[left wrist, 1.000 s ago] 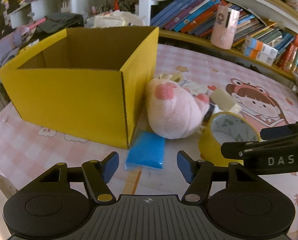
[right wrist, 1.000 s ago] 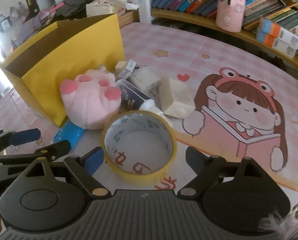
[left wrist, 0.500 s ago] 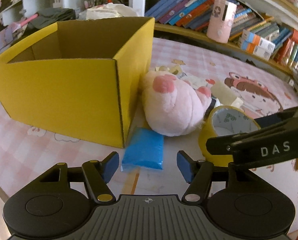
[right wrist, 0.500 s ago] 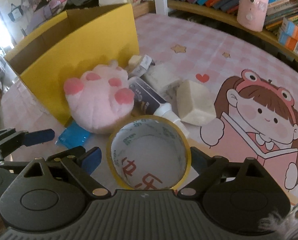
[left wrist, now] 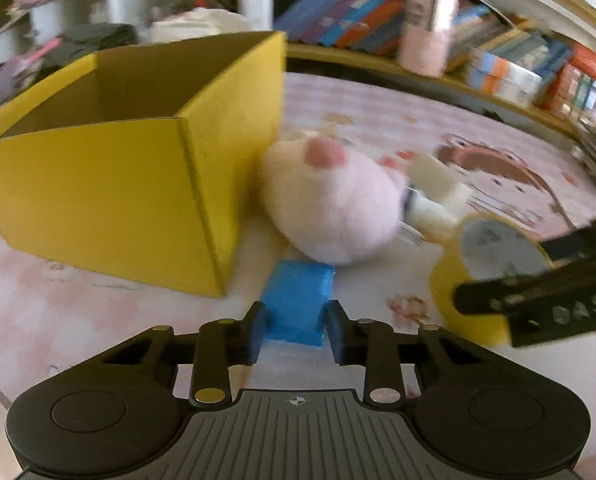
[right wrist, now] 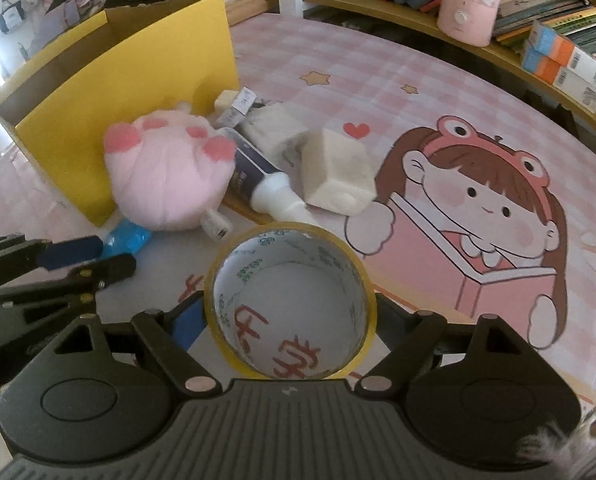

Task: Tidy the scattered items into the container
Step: 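Lift the blue sponge with the left tool while the right tool carries the tape roll toward the box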

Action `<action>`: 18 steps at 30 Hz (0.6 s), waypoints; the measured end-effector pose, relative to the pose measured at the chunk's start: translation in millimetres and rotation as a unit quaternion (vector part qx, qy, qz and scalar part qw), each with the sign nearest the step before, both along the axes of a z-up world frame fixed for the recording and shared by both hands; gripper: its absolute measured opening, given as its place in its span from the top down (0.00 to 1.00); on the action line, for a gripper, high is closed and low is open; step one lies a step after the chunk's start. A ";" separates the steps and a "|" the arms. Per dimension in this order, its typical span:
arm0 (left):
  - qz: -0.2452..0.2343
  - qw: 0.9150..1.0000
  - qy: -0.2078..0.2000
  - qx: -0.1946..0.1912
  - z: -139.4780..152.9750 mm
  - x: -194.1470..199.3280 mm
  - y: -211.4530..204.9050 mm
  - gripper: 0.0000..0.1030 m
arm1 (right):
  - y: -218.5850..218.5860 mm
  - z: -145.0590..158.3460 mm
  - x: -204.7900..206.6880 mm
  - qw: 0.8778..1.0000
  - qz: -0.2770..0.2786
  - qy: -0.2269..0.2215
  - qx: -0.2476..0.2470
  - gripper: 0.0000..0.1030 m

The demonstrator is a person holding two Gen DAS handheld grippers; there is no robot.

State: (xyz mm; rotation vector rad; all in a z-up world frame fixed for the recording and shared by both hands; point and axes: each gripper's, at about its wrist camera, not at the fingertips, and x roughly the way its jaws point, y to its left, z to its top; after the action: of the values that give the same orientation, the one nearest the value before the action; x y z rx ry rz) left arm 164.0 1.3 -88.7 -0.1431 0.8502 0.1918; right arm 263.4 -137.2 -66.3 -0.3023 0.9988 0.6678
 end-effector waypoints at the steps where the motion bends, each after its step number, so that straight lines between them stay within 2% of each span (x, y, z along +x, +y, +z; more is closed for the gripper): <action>1: -0.014 1.000 0.000 -0.003 1.1 -2.3 -3.7 0.73 | -1.4 0.3 -1.7 1.000 -0.001 -0.001 -0.002 0.17; 5: -0.044 0.999 -0.002 -0.011 5.4 -9.3 -14.2 0.76 | -9.4 0.8 -5.0 1.000 -0.009 -0.002 -0.004 0.17; 9: -0.049 0.998 -0.025 -0.021 18.4 -9.7 -14.1 0.90 | -15.6 1.7 -6.0 1.000 -0.021 -0.001 -0.001 0.18; 11: -0.051 0.998 -0.032 -0.027 25.2 -7.7 -12.6 0.94 | -18.0 3.7 -7.5 1.000 -0.023 -0.003 0.003 0.18; 14: -0.047 0.998 -0.030 -0.038 26.6 -8.7 -9.6 0.94 | -19.6 6.9 -10.1 1.000 -0.020 -0.008 0.007 0.18; 18: -0.053 0.998 -0.029 -0.025 23.5 -5.7 -13.1 0.94 | -19.4 2.1 -10.2 1.000 -0.022 0.000 -0.003 0.18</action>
State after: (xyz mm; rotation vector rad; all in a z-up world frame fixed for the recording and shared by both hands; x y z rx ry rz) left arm 158.3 -11.8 -65.1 -0.1498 0.8038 0.0674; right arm 253.1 -156.7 -64.2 -0.2853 1.0059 0.6253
